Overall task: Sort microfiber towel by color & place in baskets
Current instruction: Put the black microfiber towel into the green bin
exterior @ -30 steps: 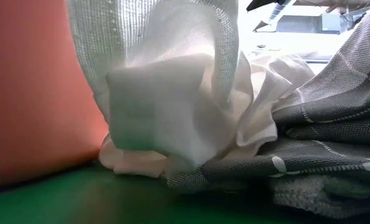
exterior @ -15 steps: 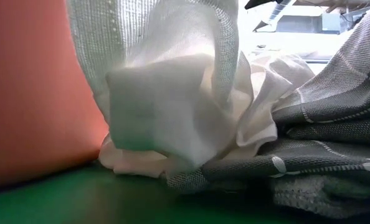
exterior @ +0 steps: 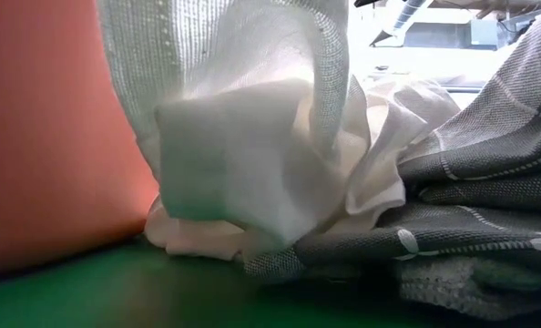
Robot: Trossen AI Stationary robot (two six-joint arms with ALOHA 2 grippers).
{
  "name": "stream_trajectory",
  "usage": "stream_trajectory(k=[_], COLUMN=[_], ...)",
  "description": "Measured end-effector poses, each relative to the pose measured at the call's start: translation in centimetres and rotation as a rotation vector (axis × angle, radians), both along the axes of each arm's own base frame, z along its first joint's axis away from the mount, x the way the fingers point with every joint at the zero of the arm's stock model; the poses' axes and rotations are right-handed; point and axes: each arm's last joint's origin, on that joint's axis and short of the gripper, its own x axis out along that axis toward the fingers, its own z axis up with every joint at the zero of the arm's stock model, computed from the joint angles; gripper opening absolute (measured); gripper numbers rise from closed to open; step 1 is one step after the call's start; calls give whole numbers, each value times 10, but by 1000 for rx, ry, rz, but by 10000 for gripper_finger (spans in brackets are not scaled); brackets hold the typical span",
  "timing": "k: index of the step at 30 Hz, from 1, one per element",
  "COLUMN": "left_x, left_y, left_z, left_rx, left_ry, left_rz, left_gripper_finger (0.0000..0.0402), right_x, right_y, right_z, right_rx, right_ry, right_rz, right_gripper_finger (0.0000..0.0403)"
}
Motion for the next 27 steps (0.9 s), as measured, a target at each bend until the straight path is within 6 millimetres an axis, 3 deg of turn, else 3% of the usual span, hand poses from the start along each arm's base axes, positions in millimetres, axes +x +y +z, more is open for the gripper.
stream_trajectory(k=[5,9,12,15,21,24,27], left_x=[5,11,15,17,24,25,26], left_y=[7,17,23,24,14,14,16], left_z=[44,52,37,7,-50,-58,-52], left_rx=[85,197,215,124,49,42,47], left_ry=[-31,-81,-122,-93,-12,-3,-12], left_rz=[36,205,381,540,581,588,591], left_gripper_finger=[66,66,66,66,66,66,66], right_x=[0,0,0,0,1,1,1], right_y=[0,0,0,0,2,2,1], right_z=[0,0,0,0,1,1,1], right_rx=[6,10,11,11,-8,-14,-13], right_ry=[-3,-5,-6,-6,-10,-9,-5], right_rz=[-4,-7,-7,-6,10,13,12], right_gripper_finger=[291,291,291,291,291,291,291])
